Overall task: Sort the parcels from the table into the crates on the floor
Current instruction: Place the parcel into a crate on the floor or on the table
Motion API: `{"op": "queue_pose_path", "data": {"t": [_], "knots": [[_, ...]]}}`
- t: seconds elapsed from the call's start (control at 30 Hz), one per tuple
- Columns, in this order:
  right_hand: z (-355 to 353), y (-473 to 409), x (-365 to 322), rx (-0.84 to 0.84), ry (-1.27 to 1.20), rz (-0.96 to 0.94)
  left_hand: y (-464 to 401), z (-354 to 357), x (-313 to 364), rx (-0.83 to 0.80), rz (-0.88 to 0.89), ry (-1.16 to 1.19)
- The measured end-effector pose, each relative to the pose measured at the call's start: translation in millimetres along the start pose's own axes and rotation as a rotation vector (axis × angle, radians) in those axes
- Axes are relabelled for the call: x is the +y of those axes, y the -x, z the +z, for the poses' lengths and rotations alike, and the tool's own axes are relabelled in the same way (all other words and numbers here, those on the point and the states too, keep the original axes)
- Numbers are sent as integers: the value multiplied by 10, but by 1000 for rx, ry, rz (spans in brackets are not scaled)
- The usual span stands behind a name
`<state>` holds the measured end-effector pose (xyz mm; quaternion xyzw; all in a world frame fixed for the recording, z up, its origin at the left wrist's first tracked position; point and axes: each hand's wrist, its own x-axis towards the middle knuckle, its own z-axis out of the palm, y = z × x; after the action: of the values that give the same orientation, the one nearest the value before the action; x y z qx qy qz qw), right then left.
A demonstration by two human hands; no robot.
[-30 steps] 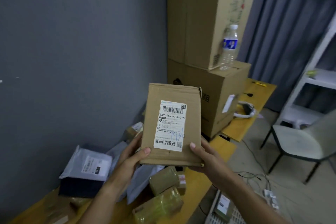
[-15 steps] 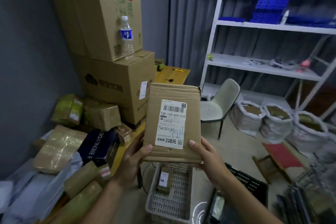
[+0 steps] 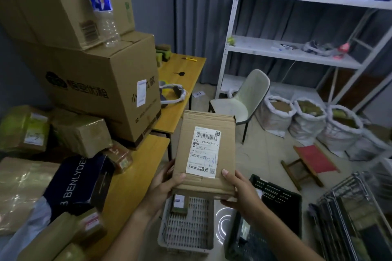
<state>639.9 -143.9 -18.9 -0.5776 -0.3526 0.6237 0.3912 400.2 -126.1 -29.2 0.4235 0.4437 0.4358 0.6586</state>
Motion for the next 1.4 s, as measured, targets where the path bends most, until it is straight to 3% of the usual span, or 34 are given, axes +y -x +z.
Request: {"op": "queue_pose_path", "data": {"t": [0.33,0.7,0.9,1.07,1.23,1.4], "knots": [[-312,-1566,878,-88,40,258,-1069,-445,-1311,105,-198,48],[-533,-3297,3187,-150,9,492,-1761,-1085,-3840,240,-432,19],[-576,-4000,4411,-175,29,529,-2016,-1453,-5012,239,-516,11],[-509,-4359,5190,-180,56,557,-2270,-1787,-5652,385,-571,-159],[-408,-4662,5777,-157,92,605,-2580,-2119,-5978,604,-524,-718],[-289,-4921,6318,-126,102,680,-2922,-2274,-6164,537,-482,-861]]}}
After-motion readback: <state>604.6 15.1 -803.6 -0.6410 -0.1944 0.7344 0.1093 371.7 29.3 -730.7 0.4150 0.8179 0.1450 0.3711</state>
